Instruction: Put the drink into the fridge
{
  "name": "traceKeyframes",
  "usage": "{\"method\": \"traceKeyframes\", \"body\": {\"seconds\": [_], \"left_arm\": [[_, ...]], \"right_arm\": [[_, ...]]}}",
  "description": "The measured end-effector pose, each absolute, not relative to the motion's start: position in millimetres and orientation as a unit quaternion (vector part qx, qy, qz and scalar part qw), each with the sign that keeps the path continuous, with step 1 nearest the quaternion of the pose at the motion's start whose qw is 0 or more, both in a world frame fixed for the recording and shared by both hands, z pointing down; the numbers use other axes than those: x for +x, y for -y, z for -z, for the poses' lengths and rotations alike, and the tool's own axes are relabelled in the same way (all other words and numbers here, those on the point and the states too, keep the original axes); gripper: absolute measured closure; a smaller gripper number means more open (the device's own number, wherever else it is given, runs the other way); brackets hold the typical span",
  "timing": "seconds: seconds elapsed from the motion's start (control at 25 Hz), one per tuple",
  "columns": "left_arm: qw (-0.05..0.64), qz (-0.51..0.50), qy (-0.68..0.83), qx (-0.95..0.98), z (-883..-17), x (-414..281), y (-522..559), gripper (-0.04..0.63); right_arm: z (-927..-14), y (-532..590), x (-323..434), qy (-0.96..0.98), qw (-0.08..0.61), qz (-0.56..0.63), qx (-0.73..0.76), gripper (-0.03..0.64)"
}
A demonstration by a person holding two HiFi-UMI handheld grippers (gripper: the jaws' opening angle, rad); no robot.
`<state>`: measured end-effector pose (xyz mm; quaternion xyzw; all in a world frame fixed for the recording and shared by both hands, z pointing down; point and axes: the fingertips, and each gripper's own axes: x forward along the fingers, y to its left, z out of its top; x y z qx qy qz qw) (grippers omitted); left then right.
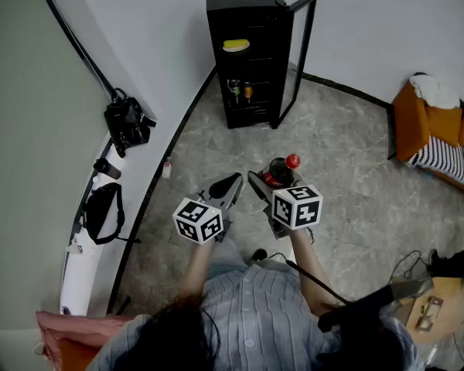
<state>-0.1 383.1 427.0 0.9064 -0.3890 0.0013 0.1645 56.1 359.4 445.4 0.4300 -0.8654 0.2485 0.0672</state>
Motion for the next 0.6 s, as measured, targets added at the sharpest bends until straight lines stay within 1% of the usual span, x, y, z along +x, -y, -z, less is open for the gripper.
{"method": "traceKeyframes", "body": {"seconds": [0.2,0.6], "left_arm": [[0.166,0.007,0.396,0.903,-426,-3,-386,0.586],[0.164,0.003,0.387,0.907,-426,7,-394,0.586]], "right_arm": [[-445,-365,57,0.868,0.069,-0.245,0.426,0.314],[-443,-366,66,0.862,0.04,-0.271,0.427,0.314]]}}
